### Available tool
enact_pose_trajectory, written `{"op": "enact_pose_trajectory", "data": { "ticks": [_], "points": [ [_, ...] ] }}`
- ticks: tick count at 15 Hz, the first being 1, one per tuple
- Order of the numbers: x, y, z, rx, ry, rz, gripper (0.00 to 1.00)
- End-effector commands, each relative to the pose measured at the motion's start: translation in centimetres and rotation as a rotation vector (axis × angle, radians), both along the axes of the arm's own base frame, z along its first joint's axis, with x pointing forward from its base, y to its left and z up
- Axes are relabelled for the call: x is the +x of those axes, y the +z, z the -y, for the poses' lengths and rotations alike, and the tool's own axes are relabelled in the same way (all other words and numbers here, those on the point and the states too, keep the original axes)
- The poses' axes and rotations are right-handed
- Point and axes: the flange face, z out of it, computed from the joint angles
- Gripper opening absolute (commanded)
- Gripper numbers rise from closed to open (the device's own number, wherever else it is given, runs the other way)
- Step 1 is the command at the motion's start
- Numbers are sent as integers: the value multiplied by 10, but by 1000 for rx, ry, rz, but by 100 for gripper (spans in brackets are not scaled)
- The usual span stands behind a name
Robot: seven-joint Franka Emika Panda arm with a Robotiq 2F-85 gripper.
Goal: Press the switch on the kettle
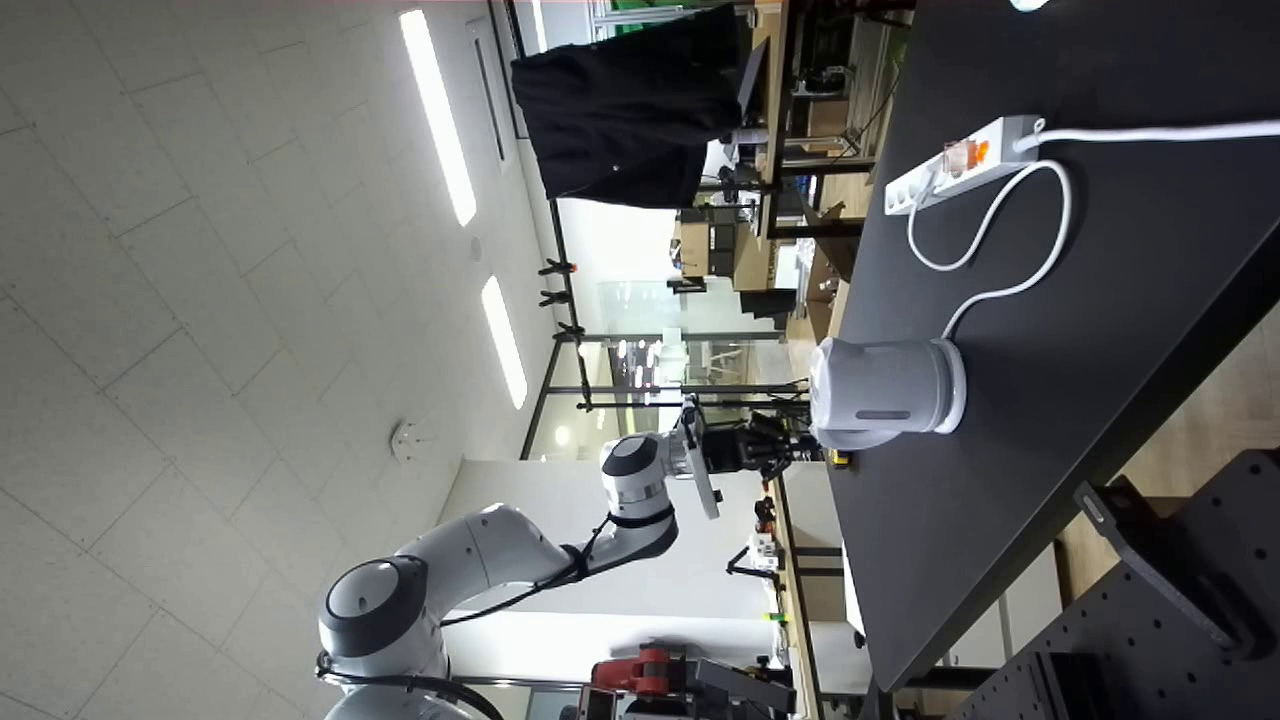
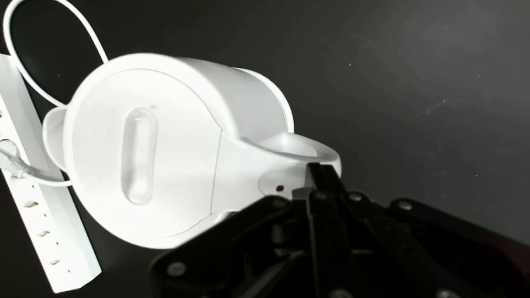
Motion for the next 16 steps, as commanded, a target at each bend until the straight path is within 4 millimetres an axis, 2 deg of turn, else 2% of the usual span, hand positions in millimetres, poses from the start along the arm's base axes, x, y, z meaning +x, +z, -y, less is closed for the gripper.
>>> {"op": "enact_pose_trajectory", "data": {
  "ticks": [1,4,6,11,14,15,16],
  "points": [
    [-2,-19,1,-59,-12,-23,0],
    [0,-14,-5,-57,-6,-11,0],
    [3,0,-8,-41,-7,15,0],
    [4,57,-5,10,-19,74,0],
    [1,82,2,13,-36,105,0],
    [0,87,6,6,-38,112,26],
    [-1,92,8,1,-45,111,27]
  ]
}}
